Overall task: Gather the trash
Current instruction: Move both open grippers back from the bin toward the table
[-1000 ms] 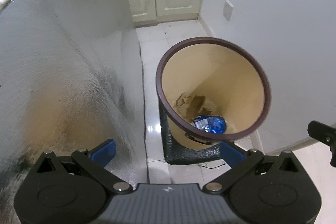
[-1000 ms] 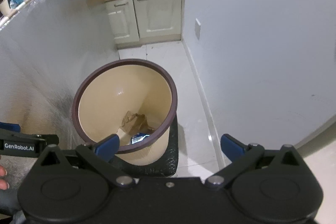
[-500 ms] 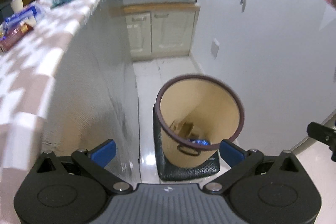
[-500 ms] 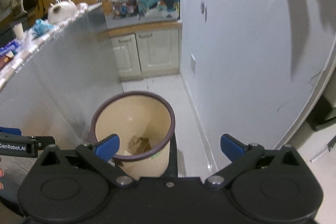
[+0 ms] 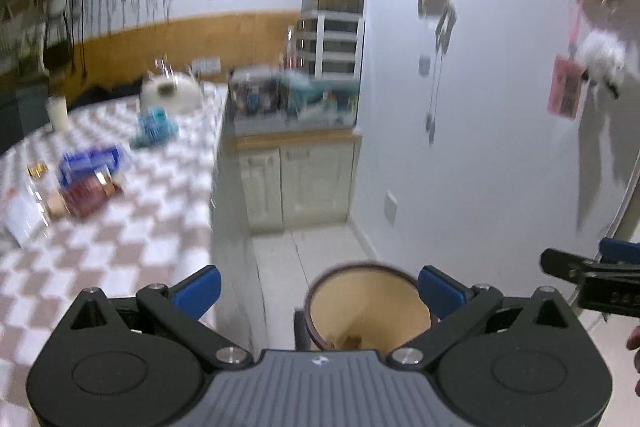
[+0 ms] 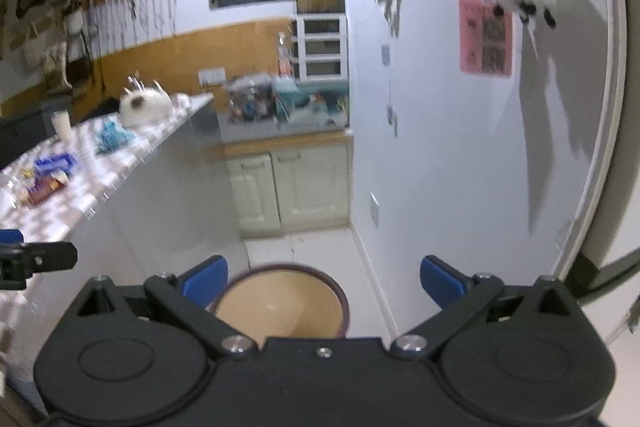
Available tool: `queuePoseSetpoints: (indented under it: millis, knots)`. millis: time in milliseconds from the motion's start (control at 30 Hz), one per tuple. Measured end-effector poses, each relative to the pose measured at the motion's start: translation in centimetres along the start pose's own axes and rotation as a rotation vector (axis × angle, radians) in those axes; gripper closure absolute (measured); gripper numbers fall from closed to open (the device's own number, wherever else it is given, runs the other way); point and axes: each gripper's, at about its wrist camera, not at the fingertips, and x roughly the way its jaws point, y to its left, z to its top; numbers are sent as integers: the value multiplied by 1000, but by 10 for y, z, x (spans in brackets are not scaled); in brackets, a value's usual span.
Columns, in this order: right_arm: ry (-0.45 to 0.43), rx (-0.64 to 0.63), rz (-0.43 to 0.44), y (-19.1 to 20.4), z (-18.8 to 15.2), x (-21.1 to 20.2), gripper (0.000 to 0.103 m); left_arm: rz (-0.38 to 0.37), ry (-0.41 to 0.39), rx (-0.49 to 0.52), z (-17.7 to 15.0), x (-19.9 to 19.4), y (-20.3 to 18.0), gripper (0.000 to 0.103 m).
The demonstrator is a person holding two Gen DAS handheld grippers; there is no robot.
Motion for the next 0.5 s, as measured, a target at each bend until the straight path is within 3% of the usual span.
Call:
queuePoseSetpoints:
  millis: [367,500]
  knots:
    - [-124,-60,144,72,27,-16,0,72,-167,-10,20,-54,66,0]
    - [-152,-78,198,105,38,-15,0,151,-184,-22,23,-59,104,0]
